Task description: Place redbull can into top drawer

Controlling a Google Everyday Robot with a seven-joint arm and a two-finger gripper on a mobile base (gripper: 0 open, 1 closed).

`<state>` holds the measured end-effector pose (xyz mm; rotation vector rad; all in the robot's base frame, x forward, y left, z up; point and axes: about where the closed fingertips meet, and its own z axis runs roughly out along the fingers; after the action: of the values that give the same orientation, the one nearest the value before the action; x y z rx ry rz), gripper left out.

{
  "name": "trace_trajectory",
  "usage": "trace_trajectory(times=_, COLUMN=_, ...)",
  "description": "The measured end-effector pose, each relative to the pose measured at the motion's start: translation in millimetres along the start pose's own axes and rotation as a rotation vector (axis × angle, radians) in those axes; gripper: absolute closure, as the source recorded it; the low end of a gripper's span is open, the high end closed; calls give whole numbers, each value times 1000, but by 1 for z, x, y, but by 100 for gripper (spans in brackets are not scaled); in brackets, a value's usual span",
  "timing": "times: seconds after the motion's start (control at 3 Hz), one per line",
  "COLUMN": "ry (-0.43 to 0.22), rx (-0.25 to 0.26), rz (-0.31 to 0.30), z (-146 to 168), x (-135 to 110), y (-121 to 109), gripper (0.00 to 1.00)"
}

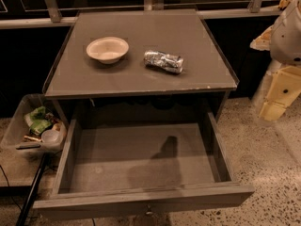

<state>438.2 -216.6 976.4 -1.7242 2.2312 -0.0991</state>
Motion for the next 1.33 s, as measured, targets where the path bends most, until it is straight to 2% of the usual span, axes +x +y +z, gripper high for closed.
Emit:
trace_trajectory(times=0.67, ry=-14, rx=20, rz=-14, z=-2, x=-8, y=-3, gripper=0)
trace_trajectory(times=1.0, ry=-80, rx=18, rz=-49, z=2, x=-33, y=-10, gripper=0)
trace_trajectory(times=1.33, ry=-180, rx=4, rz=-59, z=11, x=-47, y=-20, gripper=0)
